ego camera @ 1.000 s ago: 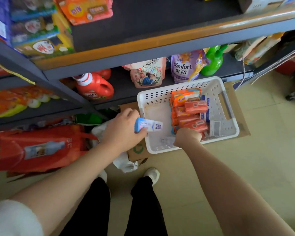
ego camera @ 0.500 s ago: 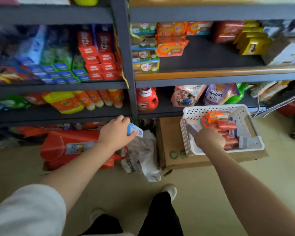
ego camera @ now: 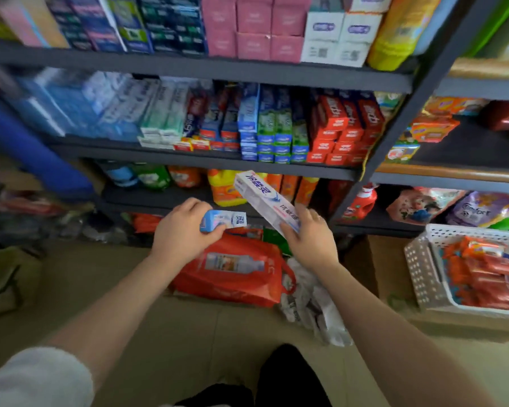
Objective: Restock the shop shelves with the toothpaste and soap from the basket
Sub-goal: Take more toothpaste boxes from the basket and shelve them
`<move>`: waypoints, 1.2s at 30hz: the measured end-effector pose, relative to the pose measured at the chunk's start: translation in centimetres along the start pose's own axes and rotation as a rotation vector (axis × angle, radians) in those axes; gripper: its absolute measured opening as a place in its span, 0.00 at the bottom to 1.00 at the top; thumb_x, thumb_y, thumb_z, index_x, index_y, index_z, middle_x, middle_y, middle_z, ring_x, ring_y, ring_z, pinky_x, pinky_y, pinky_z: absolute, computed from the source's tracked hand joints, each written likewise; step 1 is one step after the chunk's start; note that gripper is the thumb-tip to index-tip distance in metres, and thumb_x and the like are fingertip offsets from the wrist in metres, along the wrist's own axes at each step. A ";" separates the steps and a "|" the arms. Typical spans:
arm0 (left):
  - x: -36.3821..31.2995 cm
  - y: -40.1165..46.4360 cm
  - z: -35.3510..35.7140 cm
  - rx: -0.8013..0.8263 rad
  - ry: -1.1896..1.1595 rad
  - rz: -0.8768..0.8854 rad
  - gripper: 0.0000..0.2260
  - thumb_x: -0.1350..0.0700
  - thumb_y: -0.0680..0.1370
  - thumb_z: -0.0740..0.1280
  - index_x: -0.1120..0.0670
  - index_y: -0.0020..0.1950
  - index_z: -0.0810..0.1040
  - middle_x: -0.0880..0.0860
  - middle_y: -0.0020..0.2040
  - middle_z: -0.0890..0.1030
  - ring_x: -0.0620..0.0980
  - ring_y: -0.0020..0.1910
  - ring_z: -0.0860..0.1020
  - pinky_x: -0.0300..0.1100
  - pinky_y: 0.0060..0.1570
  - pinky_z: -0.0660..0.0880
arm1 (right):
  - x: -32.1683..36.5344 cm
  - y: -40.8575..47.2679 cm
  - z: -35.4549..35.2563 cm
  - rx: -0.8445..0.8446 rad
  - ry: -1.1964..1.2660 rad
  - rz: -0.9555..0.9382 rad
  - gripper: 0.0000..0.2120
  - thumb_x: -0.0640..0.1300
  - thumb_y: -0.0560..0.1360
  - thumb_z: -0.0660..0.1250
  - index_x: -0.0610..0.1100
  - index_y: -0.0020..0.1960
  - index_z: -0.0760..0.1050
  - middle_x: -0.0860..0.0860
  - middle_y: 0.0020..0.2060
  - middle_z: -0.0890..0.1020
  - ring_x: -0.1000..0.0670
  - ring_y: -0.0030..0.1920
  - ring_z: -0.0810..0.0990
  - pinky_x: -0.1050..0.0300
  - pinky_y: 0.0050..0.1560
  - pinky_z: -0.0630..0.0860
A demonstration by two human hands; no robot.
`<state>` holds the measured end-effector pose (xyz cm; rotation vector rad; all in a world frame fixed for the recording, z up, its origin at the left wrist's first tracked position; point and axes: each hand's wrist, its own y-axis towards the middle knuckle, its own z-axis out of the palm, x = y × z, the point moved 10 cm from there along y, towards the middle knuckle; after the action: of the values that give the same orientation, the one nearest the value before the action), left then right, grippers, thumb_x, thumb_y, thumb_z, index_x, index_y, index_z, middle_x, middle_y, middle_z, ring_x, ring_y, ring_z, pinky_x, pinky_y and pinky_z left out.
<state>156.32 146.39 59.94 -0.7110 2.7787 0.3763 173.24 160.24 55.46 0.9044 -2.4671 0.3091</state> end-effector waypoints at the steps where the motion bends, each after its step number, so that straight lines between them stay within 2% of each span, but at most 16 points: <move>1: 1.8 0.1 -1.1 -0.028 -0.004 -0.040 0.23 0.39 0.66 0.58 0.56 0.45 0.78 0.55 0.43 0.79 0.58 0.41 0.80 0.46 0.34 0.76 | 1.9 0.7 0.4 0.002 0.000 -0.054 0.24 0.53 0.76 0.60 0.39 0.66 0.67 0.40 0.55 0.76 0.37 0.55 0.74 0.48 0.52 0.71; 6: 9.1 1.2 -6.9 -0.261 -0.012 -0.184 0.23 0.41 0.68 0.60 0.58 0.48 0.79 0.56 0.47 0.80 0.57 0.44 0.80 0.47 0.40 0.76 | 9.2 5.6 1.5 -0.037 0.048 -0.191 0.31 0.60 0.73 0.54 0.40 0.67 0.67 0.42 0.55 0.77 0.39 0.56 0.74 0.48 0.53 0.72; 9: 12.4 2.3 -10.1 -0.397 -0.021 -0.255 0.23 0.42 0.69 0.61 0.59 0.51 0.79 0.57 0.49 0.80 0.58 0.45 0.79 0.47 0.43 0.76 | 13.1 9.2 2.3 -0.026 0.095 -0.208 0.26 0.54 0.76 0.59 0.40 0.69 0.65 0.41 0.60 0.75 0.40 0.60 0.72 0.48 0.55 0.71; 16: 19.6 6.6 -13.0 -0.500 0.028 -0.296 0.21 0.44 0.72 0.63 0.59 0.54 0.77 0.59 0.52 0.79 0.60 0.50 0.77 0.50 0.48 0.74 | 19.4 15.5 5.1 0.000 0.181 -0.195 0.23 0.50 0.77 0.60 0.41 0.69 0.64 0.42 0.62 0.74 0.40 0.62 0.71 0.48 0.57 0.71; 20: 23.3 10.5 -11.5 -0.477 0.116 -0.202 0.19 0.45 0.72 0.64 0.58 0.54 0.77 0.58 0.52 0.79 0.62 0.47 0.77 0.50 0.42 0.77 | 21.0 18.0 8.0 0.004 0.261 -0.090 0.22 0.49 0.78 0.60 0.39 0.67 0.65 0.39 0.60 0.76 0.37 0.60 0.72 0.42 0.56 0.73; 23: 25.7 14.0 -10.5 -0.467 0.169 -0.105 0.16 0.48 0.72 0.67 0.58 0.54 0.75 0.58 0.52 0.80 0.62 0.45 0.78 0.49 0.41 0.78 | 22.5 19.8 9.4 -0.031 0.279 -0.042 0.22 0.50 0.77 0.60 0.39 0.66 0.66 0.40 0.60 0.76 0.37 0.59 0.73 0.41 0.56 0.73; 25: 27.7 16.0 -9.1 -0.382 0.202 -0.117 0.18 0.52 0.70 0.72 0.58 0.56 0.73 0.60 0.54 0.79 0.63 0.45 0.77 0.51 0.42 0.77 | 23.9 20.7 9.9 -0.061 0.296 -0.017 0.21 0.48 0.78 0.61 0.39 0.67 0.65 0.40 0.61 0.76 0.38 0.60 0.73 0.41 0.58 0.71; 27: 29.9 17.6 -6.8 -0.204 0.203 -0.165 0.24 0.53 0.69 0.73 0.58 0.62 0.71 0.61 0.61 0.74 0.65 0.51 0.75 0.55 0.45 0.77 | 25.7 21.6 10.5 -0.085 0.285 -0.005 0.20 0.47 0.78 0.61 0.39 0.67 0.64 0.41 0.61 0.75 0.39 0.61 0.71 0.43 0.60 0.69; 29: 31.4 18.3 -3.9 0.010 0.136 -0.165 0.31 0.50 0.72 0.70 0.56 0.71 0.63 0.60 0.71 0.63 0.66 0.62 0.68 0.59 0.55 0.73 | 27.4 22.7 11.0 -0.115 0.224 -0.008 0.19 0.46 0.78 0.60 0.39 0.66 0.64 0.41 0.60 0.74 0.38 0.61 0.71 0.46 0.61 0.66; 31: 32.3 18.5 -2.3 0.115 0.053 -0.121 0.33 0.50 0.74 0.68 0.52 0.74 0.56 0.57 0.75 0.55 0.63 0.67 0.63 0.57 0.60 0.70 | 28.7 23.8 11.9 -0.143 0.166 0.015 0.19 0.46 0.78 0.59 0.38 0.66 0.64 0.40 0.59 0.74 0.37 0.59 0.71 0.46 0.60 0.63; 33: 33.5 18.6 -2.8 0.081 -0.060 -0.123 0.31 0.52 0.74 0.68 0.49 0.74 0.57 0.57 0.75 0.55 0.61 0.68 0.65 0.56 0.57 0.72 | 29.9 24.8 13.3 -0.151 0.111 0.050 0.19 0.45 0.79 0.58 0.38 0.66 0.62 0.39 0.59 0.72 0.37 0.59 0.69 0.46 0.60 0.63; 36: 35.3 18.7 -2.8 0.071 -0.243 -0.121 0.31 0.54 0.74 0.68 0.51 0.73 0.58 0.59 0.72 0.63 0.60 0.64 0.71 0.53 0.55 0.73 | 31.5 25.5 15.5 -0.125 0.089 0.088 0.24 0.42 0.75 0.61 0.37 0.68 0.59 0.37 0.64 0.65 0.36 0.63 0.65 0.45 0.63 0.62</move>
<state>116.55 146.10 55.50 -0.7576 2.4949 0.3156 130.05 156.71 57.48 0.7166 -2.4182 0.2171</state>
